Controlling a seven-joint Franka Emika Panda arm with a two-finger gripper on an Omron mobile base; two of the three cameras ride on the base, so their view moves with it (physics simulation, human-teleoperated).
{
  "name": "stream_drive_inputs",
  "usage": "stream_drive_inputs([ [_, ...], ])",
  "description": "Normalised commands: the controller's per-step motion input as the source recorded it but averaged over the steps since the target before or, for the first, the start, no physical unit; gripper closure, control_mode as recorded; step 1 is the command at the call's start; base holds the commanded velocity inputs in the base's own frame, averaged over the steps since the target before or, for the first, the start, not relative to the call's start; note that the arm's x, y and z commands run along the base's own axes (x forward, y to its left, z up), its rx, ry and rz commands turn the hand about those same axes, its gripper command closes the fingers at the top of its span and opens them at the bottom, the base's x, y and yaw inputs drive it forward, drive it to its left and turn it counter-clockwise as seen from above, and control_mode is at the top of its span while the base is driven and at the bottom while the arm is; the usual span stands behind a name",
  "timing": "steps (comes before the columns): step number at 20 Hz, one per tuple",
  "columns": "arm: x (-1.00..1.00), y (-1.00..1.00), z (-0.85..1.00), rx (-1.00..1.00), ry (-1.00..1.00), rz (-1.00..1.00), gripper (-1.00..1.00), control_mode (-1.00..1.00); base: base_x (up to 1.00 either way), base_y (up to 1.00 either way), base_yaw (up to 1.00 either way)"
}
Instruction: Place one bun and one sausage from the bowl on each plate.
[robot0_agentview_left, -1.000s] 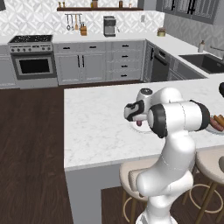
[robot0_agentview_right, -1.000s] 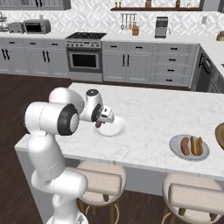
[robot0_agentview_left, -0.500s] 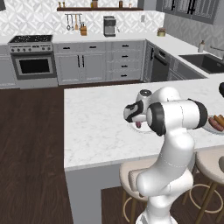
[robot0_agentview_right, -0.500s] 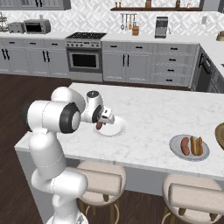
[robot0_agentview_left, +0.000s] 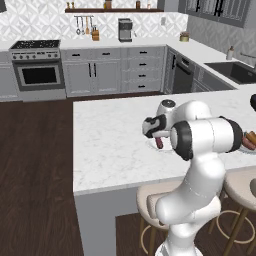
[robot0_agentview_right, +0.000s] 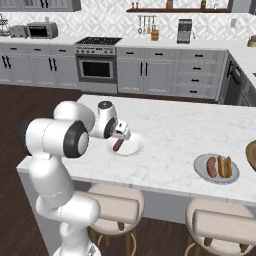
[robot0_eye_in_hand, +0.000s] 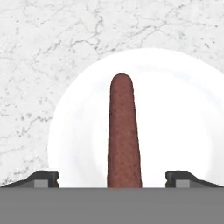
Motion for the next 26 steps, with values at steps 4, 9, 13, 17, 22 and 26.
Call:
stream_drive_inputs([
  [4, -0.50, 0.00, 0.75, 0.00, 0.00, -0.01, -1.00, -1.00, 0.00, 0.00, 0.00],
  [9, -0.36, 0.00, 0.66, 0.00, 0.00, 0.00, -1.00, -1.00, 0.00, 0.00, 0.00],
  [13, -0.31, 0.02, 0.41, 0.00, 0.04, 0.00, -1.00, -1.00, 0.00, 0.00, 0.00],
  [17, -0.77, -0.25, 0.21, 0.00, 0.01, 0.02, -1.00, -1.00, 0.00, 0.00, 0.00],
  [22, -0.92, -0.08, 0.32, 0.00, 0.07, 0.01, -1.00, -1.00, 0.00, 0.00, 0.00],
  [26, -0.90, 0.00, 0.32, 0.00, 0.15, 0.00, -1.00, -1.00, 0.00, 0.00, 0.00],
])
